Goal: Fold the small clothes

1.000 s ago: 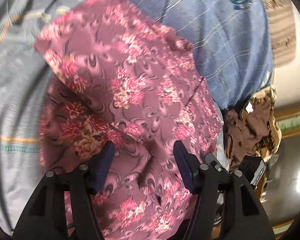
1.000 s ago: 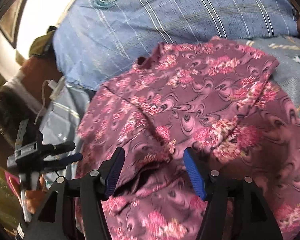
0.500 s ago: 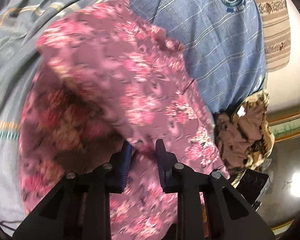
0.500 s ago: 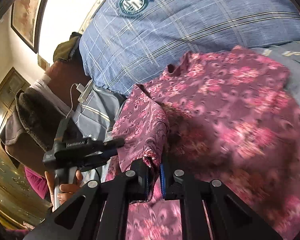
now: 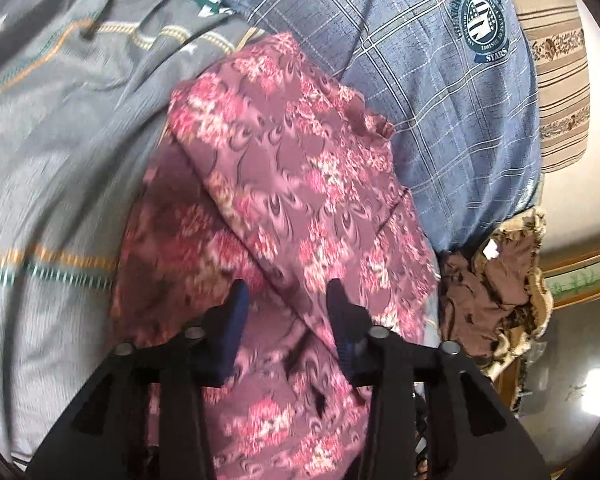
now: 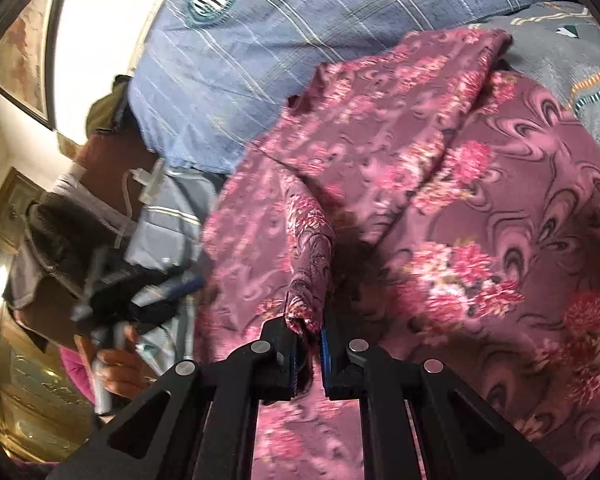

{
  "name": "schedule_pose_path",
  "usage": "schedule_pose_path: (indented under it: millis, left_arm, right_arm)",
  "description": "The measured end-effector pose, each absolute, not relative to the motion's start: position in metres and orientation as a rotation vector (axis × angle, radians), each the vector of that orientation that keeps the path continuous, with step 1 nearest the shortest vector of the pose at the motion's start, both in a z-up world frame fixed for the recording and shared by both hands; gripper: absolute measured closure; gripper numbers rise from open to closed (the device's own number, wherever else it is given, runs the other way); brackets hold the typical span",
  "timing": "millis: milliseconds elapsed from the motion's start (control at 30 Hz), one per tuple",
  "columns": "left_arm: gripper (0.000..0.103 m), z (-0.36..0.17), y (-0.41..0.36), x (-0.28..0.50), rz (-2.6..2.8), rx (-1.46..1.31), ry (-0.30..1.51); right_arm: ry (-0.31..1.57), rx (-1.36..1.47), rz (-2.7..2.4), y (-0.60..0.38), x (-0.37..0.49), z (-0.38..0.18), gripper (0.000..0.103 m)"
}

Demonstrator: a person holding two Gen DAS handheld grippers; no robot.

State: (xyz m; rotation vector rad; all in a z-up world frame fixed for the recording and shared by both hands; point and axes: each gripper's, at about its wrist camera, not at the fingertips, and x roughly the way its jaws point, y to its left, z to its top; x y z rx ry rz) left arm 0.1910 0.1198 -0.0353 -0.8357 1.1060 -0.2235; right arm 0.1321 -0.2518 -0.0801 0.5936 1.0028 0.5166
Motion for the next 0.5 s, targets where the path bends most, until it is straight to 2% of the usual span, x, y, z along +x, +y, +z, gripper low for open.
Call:
schedule_pose_path:
  millis: [100,200,367,500]
  left_arm:
    - [0.065,-0.049,0.107,0.203,-0.194,-0.784,1.161]
    - [0.066,-0.048,0.102,0.207,-0.183,-0.721,1.171]
    - [0.065,-0.024,0.106,0.194,-0.273,-0.797,1.110]
    - [0.057,-0.015,0.080,0.194,-0.340,-0.742,1.106]
  right_arm:
    - [1.029,0.573,0.498,-0.253,0.133,-0.091,0.094]
    - [1.042,0.512,0.485,-0.253,0.132,-0.077,0.086]
    - [0.911,0.468,0.445,-0.275,0.129,-0.039,0.082]
    - [0.870,0.427,0.537,-0.254,0.134,-0.027,0.082]
